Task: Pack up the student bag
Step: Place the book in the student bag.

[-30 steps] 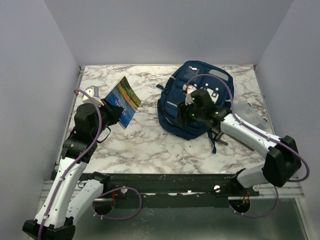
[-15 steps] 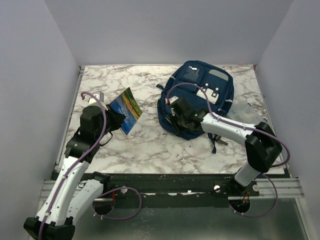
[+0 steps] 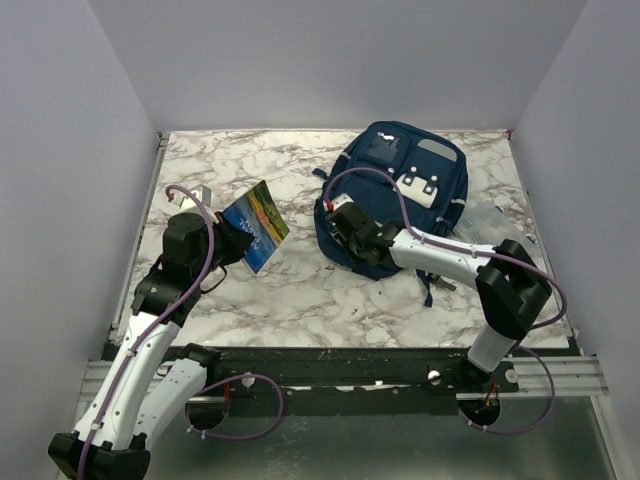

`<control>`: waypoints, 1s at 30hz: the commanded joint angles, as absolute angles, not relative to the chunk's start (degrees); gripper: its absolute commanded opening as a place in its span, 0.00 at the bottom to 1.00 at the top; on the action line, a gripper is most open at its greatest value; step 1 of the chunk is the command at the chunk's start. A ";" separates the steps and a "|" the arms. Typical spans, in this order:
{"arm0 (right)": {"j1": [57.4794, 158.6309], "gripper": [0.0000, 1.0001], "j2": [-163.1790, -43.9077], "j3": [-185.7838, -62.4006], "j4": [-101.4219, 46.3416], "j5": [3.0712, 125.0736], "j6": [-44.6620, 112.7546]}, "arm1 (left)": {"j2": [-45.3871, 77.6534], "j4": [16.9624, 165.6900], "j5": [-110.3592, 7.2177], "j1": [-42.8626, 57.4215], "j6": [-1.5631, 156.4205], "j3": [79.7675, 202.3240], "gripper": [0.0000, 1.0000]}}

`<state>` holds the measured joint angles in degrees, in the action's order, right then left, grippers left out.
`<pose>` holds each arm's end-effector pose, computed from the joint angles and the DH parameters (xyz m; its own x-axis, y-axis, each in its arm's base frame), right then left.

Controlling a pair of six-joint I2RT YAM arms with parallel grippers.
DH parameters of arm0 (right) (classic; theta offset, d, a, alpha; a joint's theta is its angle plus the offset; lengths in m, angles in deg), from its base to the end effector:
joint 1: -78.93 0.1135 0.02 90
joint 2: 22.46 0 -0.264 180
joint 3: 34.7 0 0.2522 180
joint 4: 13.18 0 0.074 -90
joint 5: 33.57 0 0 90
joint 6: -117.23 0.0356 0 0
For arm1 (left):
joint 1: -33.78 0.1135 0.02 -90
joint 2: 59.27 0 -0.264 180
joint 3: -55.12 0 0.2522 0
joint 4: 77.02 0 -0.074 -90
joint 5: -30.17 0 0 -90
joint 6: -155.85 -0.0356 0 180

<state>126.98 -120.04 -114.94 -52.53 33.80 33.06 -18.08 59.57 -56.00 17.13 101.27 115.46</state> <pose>0.2470 0.2543 0.2107 -0.6111 -0.5397 -0.5790 -0.4856 0.8333 -0.2641 0.1521 -0.0480 0.3251 -0.5203 -0.4480 -0.7271 0.0524 0.8330 -0.5508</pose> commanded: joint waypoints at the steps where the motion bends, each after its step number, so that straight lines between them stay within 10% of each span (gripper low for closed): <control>1: 127.85 0.40 -123.23 -115.78 -51.18 29.53 32.07 | -18.60 63.47 -53.94 16.72 102.14 115.30 0.00; 6: 128.56 0.44 -125.71 -114.74 -48.25 27.53 31.28 | -18.66 63.54 -53.20 16.64 102.83 114.89 0.00; 10: 129.11 0.01 -126.60 -119.30 -51.66 16.90 34.93 | -18.75 63.37 -52.94 16.64 103.24 114.58 0.00; 30: 123.92 0.00 -109.85 -130.13 -46.58 29.79 49.63 | -12.62 78.47 -29.54 17.08 127.10 109.93 0.00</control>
